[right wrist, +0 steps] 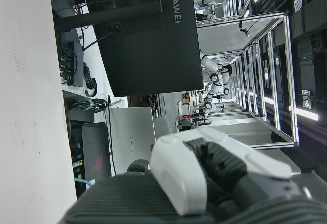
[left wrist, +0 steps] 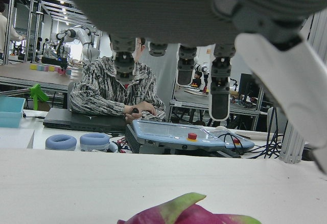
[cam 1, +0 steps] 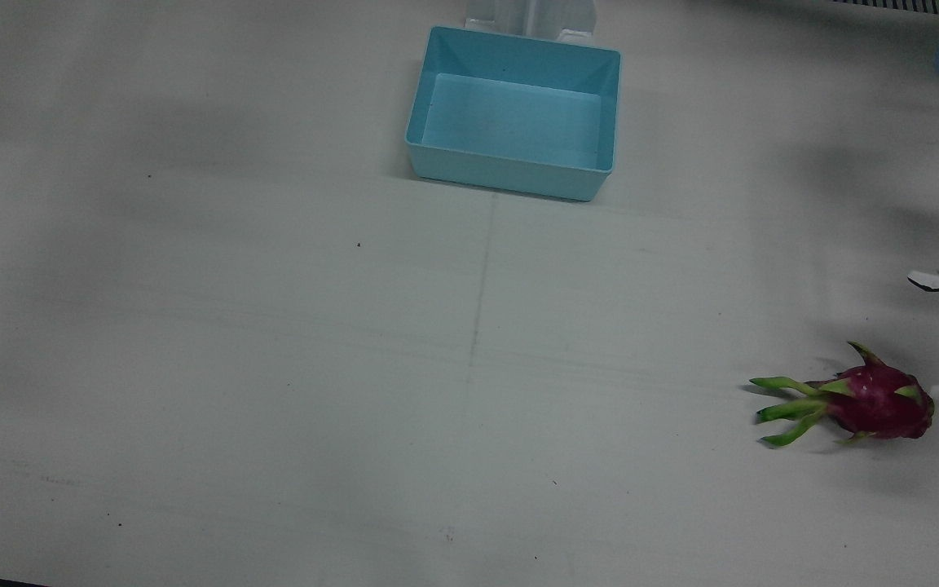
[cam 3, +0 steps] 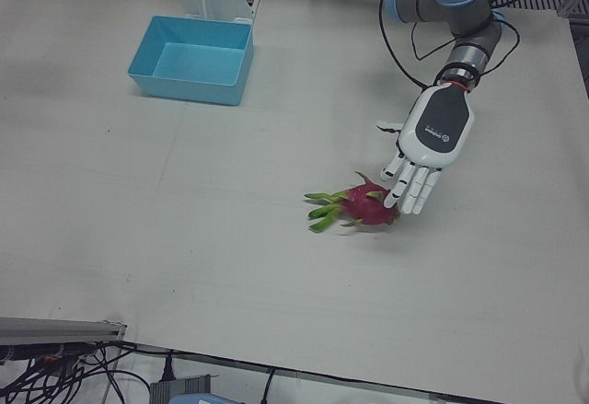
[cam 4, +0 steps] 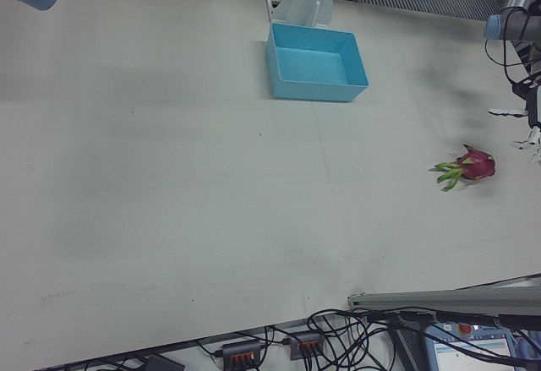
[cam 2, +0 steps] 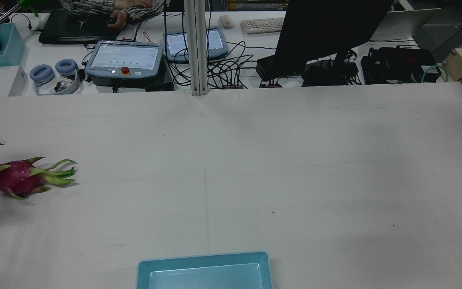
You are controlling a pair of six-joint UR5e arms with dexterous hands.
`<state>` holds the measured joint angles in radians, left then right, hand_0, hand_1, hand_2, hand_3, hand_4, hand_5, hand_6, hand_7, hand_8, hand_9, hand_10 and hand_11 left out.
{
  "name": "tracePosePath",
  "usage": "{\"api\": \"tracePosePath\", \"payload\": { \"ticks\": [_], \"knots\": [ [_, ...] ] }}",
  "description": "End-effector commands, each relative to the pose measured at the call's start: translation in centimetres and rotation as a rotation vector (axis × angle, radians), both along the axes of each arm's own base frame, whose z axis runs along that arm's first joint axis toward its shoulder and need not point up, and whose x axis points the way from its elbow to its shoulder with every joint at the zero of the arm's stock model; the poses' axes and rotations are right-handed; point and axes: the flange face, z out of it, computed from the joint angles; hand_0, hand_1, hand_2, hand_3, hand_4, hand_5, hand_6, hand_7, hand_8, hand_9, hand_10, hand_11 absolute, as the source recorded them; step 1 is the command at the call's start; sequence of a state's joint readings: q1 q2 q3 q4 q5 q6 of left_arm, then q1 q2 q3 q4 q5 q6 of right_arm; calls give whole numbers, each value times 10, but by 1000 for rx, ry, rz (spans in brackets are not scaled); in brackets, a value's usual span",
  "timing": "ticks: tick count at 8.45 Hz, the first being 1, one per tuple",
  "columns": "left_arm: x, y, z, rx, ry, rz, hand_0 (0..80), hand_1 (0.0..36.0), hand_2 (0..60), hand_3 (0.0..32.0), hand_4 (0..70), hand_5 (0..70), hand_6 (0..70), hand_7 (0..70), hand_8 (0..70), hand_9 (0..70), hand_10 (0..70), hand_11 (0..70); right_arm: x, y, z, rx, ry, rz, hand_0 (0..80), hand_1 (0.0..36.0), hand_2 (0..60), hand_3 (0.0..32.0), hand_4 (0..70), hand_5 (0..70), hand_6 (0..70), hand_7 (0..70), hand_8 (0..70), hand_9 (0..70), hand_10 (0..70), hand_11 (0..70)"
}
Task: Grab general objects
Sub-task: 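Move the left hand down over the pink dragon fruit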
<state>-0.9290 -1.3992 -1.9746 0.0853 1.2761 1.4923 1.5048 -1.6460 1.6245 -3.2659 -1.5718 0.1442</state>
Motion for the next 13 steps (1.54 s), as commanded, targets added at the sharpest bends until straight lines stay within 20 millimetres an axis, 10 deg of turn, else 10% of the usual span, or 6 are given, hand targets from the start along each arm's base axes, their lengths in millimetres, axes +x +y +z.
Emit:
{"api": "tracePosePath", "payload": {
  "ticks": [1, 4, 13],
  "knots": [
    [53, -33, 6, -52, -33, -19, 800, 360, 600, 172, 79, 0, 0, 287, 0, 43, 0, 0, 0, 0, 0, 0, 0, 1, 0, 0, 0, 0, 0, 0, 0, 0, 0, 0, 0, 0],
    [75, -25, 14, -80, -54, -17, 800, 360, 600, 196, 4, 0, 0, 202, 0, 26, 0, 0, 0, 1, 1, -2, 0, -1, 0, 0, 0, 0, 0, 0, 0, 0, 0, 0, 0, 0],
    [133, -47, 23, -94, -107, 30, 800, 360, 600, 178, 46, 0, 0, 272, 0, 40, 0, 0, 0, 0, 0, 0, 0, -1, 0, 0, 0, 0, 0, 0, 0, 0, 0, 0, 0, 0]
  ]
}}
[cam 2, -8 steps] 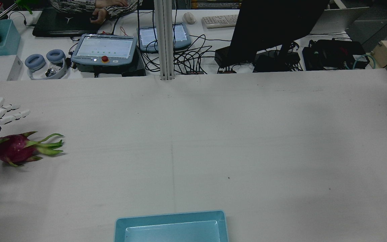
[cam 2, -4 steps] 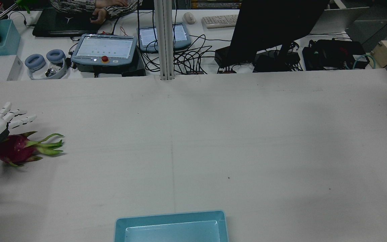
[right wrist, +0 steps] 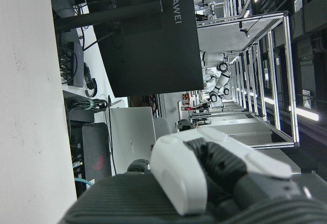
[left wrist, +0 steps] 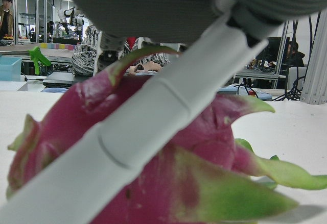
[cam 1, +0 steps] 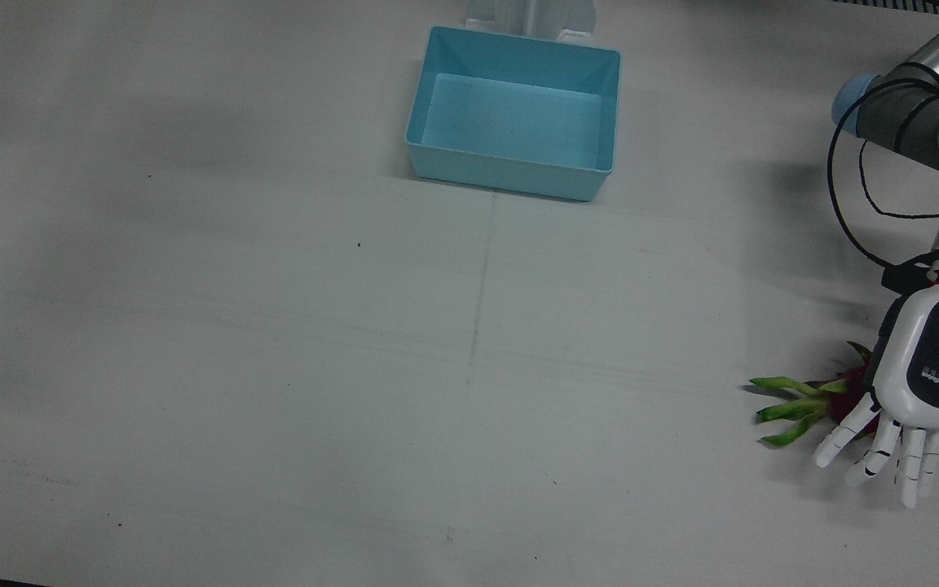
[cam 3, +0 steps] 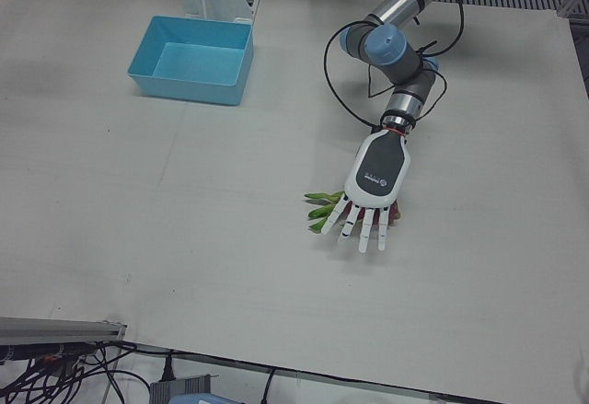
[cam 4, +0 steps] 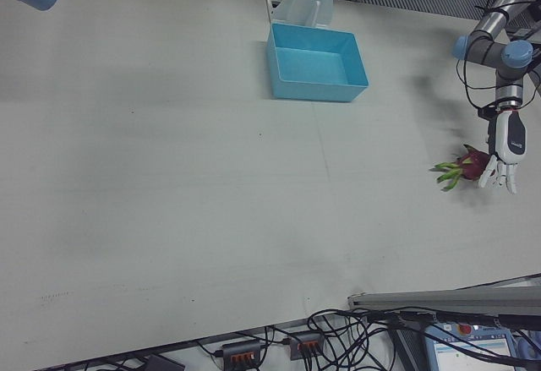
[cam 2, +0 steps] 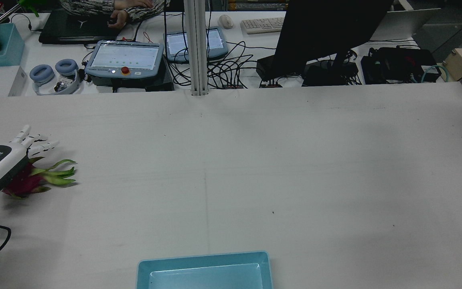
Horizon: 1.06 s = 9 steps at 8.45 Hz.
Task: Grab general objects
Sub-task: 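Close the left hand's fingers around the pink dragon fruit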
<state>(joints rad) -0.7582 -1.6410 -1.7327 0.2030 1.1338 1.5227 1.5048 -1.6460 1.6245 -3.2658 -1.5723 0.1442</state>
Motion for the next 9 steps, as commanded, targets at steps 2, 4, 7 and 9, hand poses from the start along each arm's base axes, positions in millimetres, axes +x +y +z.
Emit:
{"api": "tracePosePath", "payload": {
  "ticks": [2, 4, 7, 9],
  "knots": [
    [11, -3, 7, -9, -15, 11, 800, 360, 600, 176, 51, 0, 0, 287, 0, 43, 0, 0, 0, 0, 0, 0, 0, 0, 0, 0, 0, 0, 0, 0, 0, 0, 0, 0, 0, 0],
    [13, -1, 9, -14, -20, 15, 800, 360, 600, 168, 60, 0, 0, 304, 0, 46, 0, 0, 0, 0, 0, 0, 0, 0, 0, 0, 0, 0, 0, 0, 0, 0, 0, 0, 0, 0],
    [12, 0, 9, -22, -32, -1, 800, 360, 600, 0, 120, 700, 0, 557, 0, 97, 0, 0, 0, 0, 0, 0, 0, 0, 0, 0, 0, 0, 0, 0, 0, 0, 0, 0, 0, 0],
    [12, 0, 9, -23, -33, -3, 800, 360, 600, 0, 346, 700, 128, 700, 15, 154, 0, 0, 0, 0, 0, 0, 0, 0, 0, 0, 0, 0, 0, 0, 0, 0, 0, 0, 0, 0]
  ]
}}
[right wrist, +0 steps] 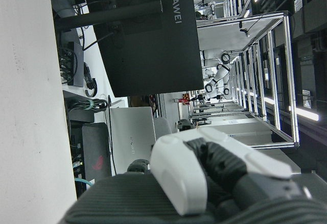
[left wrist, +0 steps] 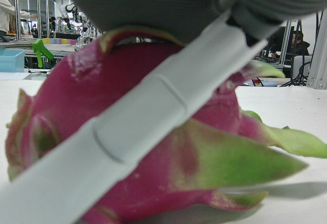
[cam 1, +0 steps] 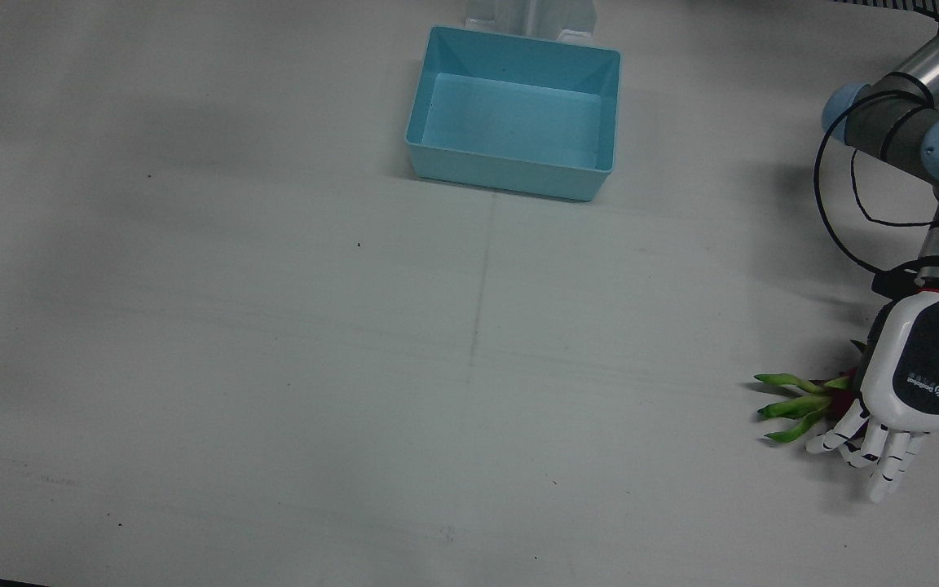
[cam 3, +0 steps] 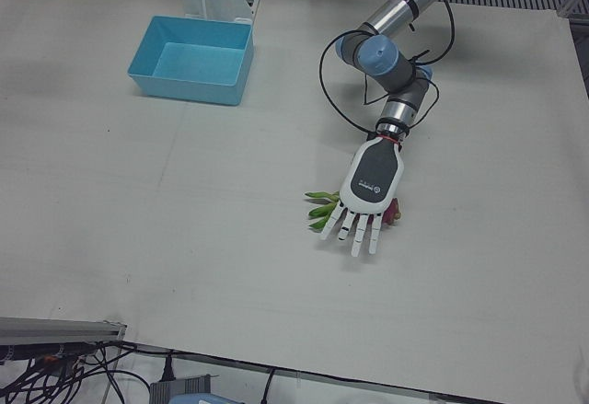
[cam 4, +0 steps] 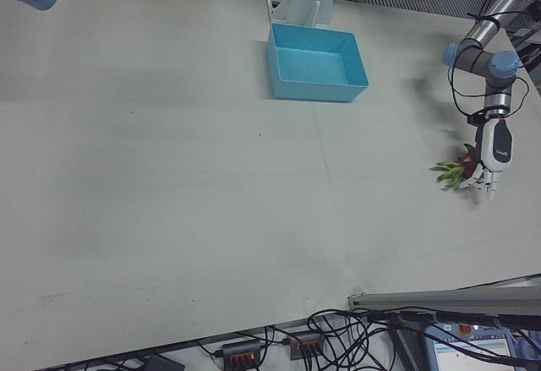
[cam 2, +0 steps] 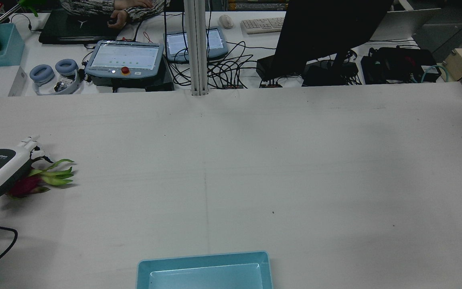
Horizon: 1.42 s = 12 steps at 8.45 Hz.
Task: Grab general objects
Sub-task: 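Close the left hand's fingers around the pink dragon fruit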
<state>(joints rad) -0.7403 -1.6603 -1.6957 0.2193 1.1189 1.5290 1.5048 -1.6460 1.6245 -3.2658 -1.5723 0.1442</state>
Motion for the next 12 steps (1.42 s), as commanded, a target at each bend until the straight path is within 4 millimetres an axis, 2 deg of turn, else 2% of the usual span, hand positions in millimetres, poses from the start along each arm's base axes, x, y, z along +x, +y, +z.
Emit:
{"api": "tracePosePath", "payload": {
  "ticks": [1, 2, 3, 4, 5, 6, 7, 8, 9, 10, 12],
  "knots": [
    [0, 0, -1, -2, -2, -6, 800, 360, 600, 0, 421, 700, 227, 700, 35, 184, 0, 0, 0, 0, 0, 0, 0, 0, 0, 0, 0, 0, 0, 0, 0, 0, 0, 0, 0, 0],
    [0, 0, 0, -2, -6, -6, 800, 360, 600, 0, 455, 700, 329, 700, 55, 186, 27, 87, 0, 0, 0, 0, 0, 0, 0, 0, 0, 0, 0, 0, 0, 0, 0, 0, 0, 0],
    [0, 0, 1, -3, -8, -7, 800, 360, 600, 0, 476, 700, 420, 700, 74, 186, 87, 172, 0, 0, 0, 0, 0, 1, 0, 0, 0, 0, 0, 0, 0, 0, 0, 0, 0, 0],
    [0, 0, 1, -3, -8, -12, 800, 360, 600, 0, 494, 700, 511, 700, 92, 186, 165, 286, 0, 0, 0, 0, 0, 0, 0, 0, 0, 0, 0, 0, 0, 0, 0, 0, 0, 0],
    [12, 7, 2, -5, -10, 14, 800, 360, 600, 0, 498, 700, 615, 700, 113, 186, 336, 517, 0, 0, 0, 0, 0, 0, 0, 0, 0, 0, 0, 0, 0, 0, 0, 0, 0, 0],
    [14, 7, 2, -5, -9, 17, 800, 360, 600, 0, 504, 700, 687, 700, 127, 186, 457, 681, 0, 0, 0, 0, 0, 0, 0, 0, 0, 0, 0, 0, 0, 0, 0, 0, 0, 0],
    [15, 8, 2, -4, -9, 19, 800, 360, 600, 0, 504, 700, 700, 700, 208, 224, 602, 700, 0, 0, 0, 0, 0, 0, 0, 0, 0, 0, 0, 0, 0, 0, 0, 0, 0, 0],
    [15, 8, 0, 0, -3, 19, 800, 360, 600, 0, 499, 700, 700, 700, 363, 414, 700, 700, 0, 0, 0, 0, 0, 0, 0, 0, 0, 0, 0, 0, 0, 0, 0, 0, 0, 0],
    [14, 7, -3, 4, 2, 17, 800, 360, 600, 0, 556, 700, 700, 700, 554, 672, 700, 700, 0, 0, 0, 0, 0, 1, 0, 0, 0, 0, 0, 0, 0, 0, 0, 0, 0, 0],
    [14, 8, -5, 6, 4, 17, 800, 360, 600, 0, 674, 700, 700, 700, 700, 700, 700, 700, 0, 0, 0, 0, 0, 0, 0, 0, 0, 0, 0, 0, 0, 0, 0, 0, 0, 0],
    [9, 7, -22, 25, 30, 13, 800, 360, 600, 0, 700, 700, 700, 700, 700, 700, 700, 700, 0, 0, 0, 0, 0, 1, 0, 0, 0, 0, 0, 0, 0, 0, 0, 0, 0, 0]
  ]
}}
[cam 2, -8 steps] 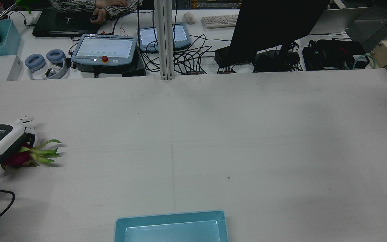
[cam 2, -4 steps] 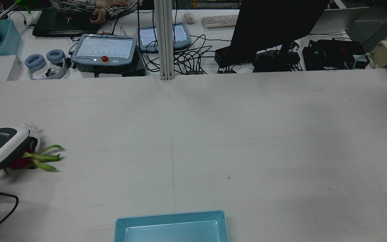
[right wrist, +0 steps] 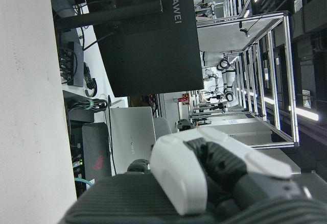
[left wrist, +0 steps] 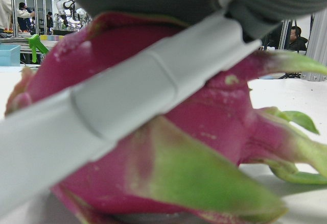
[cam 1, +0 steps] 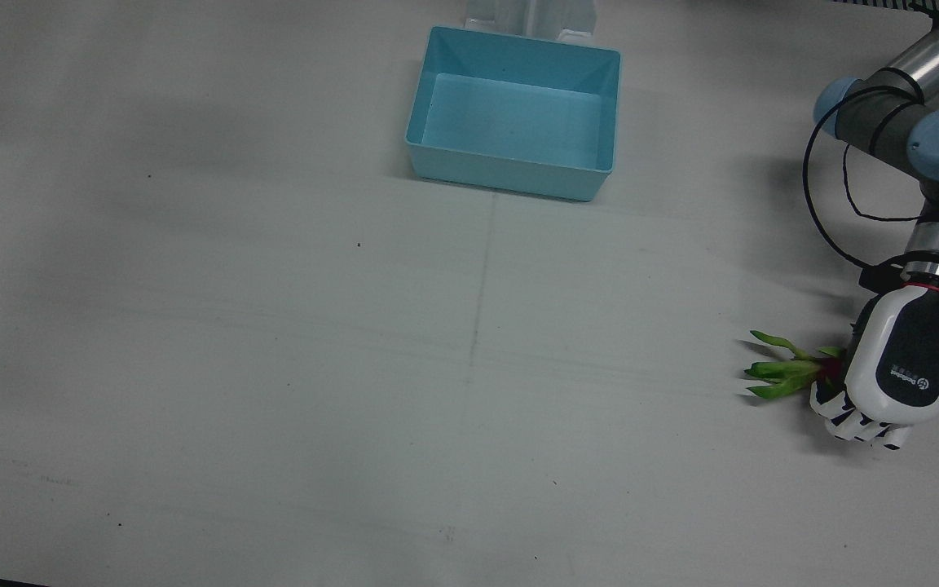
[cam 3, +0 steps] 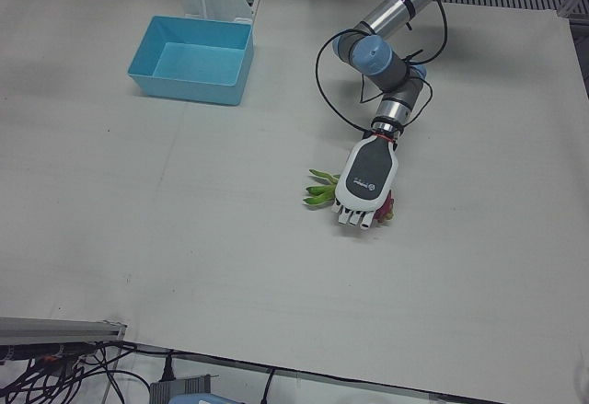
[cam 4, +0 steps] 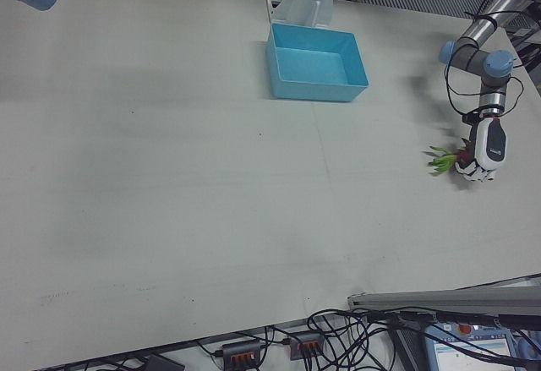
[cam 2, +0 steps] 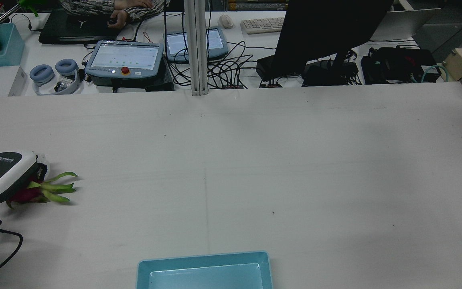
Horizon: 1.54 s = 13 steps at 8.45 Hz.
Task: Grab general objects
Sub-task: 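Lift the dragon fruit and carry it toward the light-blue tray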
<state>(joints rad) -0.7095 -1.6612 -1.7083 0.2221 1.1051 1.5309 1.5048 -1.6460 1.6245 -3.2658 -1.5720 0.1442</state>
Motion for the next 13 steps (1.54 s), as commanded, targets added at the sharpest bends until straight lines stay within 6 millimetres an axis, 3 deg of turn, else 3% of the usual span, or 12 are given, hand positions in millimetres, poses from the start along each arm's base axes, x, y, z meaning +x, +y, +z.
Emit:
{"api": "tracePosePath", "payload": {
  "ticks": [1, 3, 4, 8, 10, 11, 13],
  "knots": [
    [-9, 3, -40, 39, 57, 4, 800, 360, 600, 0, 700, 700, 700, 700, 700, 700, 700, 700, 0, 0, 0, 0, 0, 0, 0, 0, 0, 0, 0, 0, 0, 0, 0, 0, 0, 0],
    [-9, 19, -96, 61, 78, 141, 800, 360, 600, 0, 700, 700, 700, 700, 700, 700, 700, 700, 0, 0, 0, 0, 0, 0, 0, 0, 0, 0, 0, 0, 0, 0, 0, 0, 0, 0],
    [-3, 16, -118, 69, 112, 233, 800, 360, 600, 0, 700, 700, 700, 700, 700, 700, 700, 700, 1, 0, 0, 0, 0, 1, 0, 0, 0, 0, 0, 0, 0, 0, 0, 0, 0, 0],
    [49, 9, -212, 93, 381, 649, 800, 360, 600, 0, 700, 700, 700, 700, 700, 700, 700, 700, 0, 0, 0, 0, 0, 0, 0, 0, 0, 0, 0, 0, 0, 0, 0, 0, 0, 0],
    [68, 40, -268, 99, 473, 818, 800, 360, 600, 0, 700, 700, 700, 700, 700, 700, 700, 700, 0, 0, 0, 0, 0, 1, 0, 0, 0, 0, 0, 0, 0, 0, 0, 0, 0, 0],
    [101, 72, -292, 84, 557, 928, 800, 360, 600, 0, 700, 700, 700, 700, 700, 700, 700, 700, 0, 0, 0, 0, 0, 0, 0, 0, 0, 0, 0, 0, 0, 0, 0, 0, 0, 0],
    [155, 114, -347, 93, 676, 1080, 800, 360, 600, 0, 700, 700, 700, 700, 700, 700, 700, 700, 0, 0, 0, 0, 0, 0, 0, 0, 0, 0, 0, 0, 0, 0, 0, 0, 0, 0]
  ]
}}
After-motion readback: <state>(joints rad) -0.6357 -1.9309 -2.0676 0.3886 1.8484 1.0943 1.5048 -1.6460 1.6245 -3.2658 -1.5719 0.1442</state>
